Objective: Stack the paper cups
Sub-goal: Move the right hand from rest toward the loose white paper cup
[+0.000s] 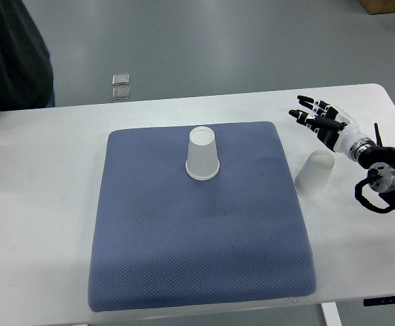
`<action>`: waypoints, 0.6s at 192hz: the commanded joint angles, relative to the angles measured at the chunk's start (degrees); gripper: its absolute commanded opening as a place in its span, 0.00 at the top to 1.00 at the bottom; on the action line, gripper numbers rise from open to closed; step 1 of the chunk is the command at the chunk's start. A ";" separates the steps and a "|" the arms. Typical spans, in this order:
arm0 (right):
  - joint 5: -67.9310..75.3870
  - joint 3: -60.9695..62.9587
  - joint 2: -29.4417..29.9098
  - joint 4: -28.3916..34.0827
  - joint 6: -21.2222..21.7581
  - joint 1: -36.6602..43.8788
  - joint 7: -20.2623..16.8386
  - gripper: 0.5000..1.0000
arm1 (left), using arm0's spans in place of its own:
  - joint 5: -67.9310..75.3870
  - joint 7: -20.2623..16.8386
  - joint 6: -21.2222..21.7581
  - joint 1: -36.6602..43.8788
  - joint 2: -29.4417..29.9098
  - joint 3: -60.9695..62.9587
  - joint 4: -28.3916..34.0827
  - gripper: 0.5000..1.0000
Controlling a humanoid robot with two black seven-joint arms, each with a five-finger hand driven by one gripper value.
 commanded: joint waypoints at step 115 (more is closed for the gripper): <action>-0.09 0.88 -1.14 -0.18 2.90 0.90 2.46 0.15 | -0.09 -0.09 0.10 0.00 0.00 -0.10 0.53 0.00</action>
